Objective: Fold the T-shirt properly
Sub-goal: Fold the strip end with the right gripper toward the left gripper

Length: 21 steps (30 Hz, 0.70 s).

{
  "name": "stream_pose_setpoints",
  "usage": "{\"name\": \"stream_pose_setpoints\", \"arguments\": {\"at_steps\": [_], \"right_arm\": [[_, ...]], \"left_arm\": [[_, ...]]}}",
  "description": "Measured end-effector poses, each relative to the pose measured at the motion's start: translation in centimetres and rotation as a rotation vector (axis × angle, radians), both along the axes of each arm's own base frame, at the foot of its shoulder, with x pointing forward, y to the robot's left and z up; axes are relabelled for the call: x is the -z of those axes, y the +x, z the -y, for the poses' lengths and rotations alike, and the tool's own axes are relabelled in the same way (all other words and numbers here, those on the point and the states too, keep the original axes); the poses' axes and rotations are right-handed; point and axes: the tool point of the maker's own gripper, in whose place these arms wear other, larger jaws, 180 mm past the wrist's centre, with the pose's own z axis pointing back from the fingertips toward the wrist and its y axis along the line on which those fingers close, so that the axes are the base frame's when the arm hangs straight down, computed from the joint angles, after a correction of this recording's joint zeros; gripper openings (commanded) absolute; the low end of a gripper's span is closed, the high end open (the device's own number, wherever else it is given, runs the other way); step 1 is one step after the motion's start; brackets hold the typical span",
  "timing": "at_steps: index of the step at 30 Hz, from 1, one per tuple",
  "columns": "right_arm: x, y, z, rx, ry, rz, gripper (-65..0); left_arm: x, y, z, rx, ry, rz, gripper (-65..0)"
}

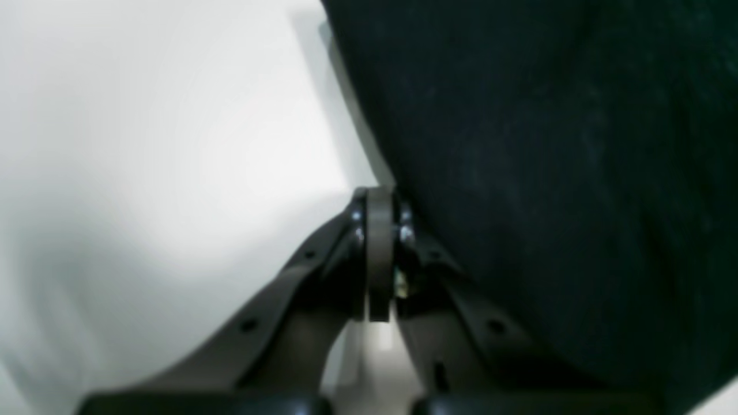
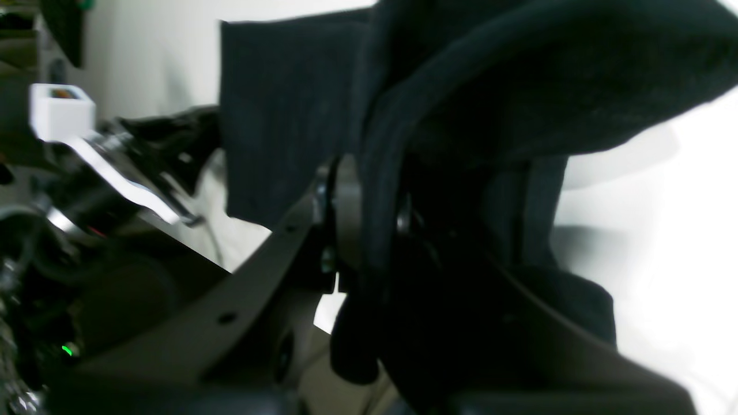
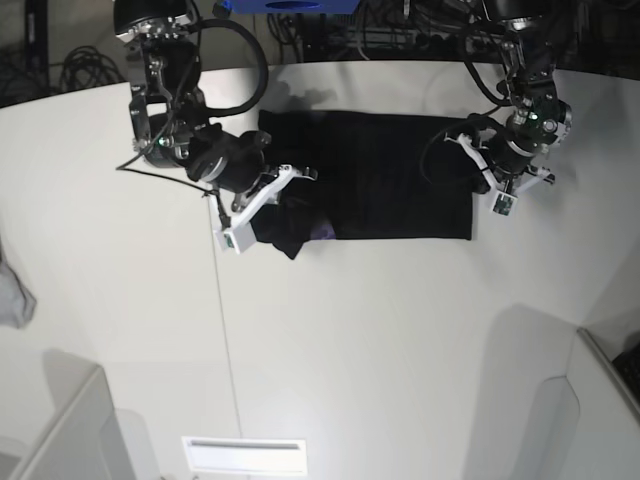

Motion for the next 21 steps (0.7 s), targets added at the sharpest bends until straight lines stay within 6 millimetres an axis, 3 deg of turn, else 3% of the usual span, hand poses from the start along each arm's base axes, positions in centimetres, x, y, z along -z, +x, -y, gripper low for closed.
{"name": "stream_pose_setpoints", "arguments": {"at_steps": [6,12,21], "right_arm": [[-1.0,0.8,-0.7,-0.002,0.022,0.022,-65.0],[-1.0,1.5,0.6,-0.002,-0.016,0.041,-65.0],[-2.1,2.5,0.2,-0.005,-0.003,0.077,-65.0]], "left_arm": [[0.3,-0.2,3.2,0.076,-0.019,0.004,-65.0],[0.4,0.0,5.3,0.1,-0.051,0.008,-65.0],[0.4,0.8,8.7,0.149,-0.098,0.009,-65.0]]}}
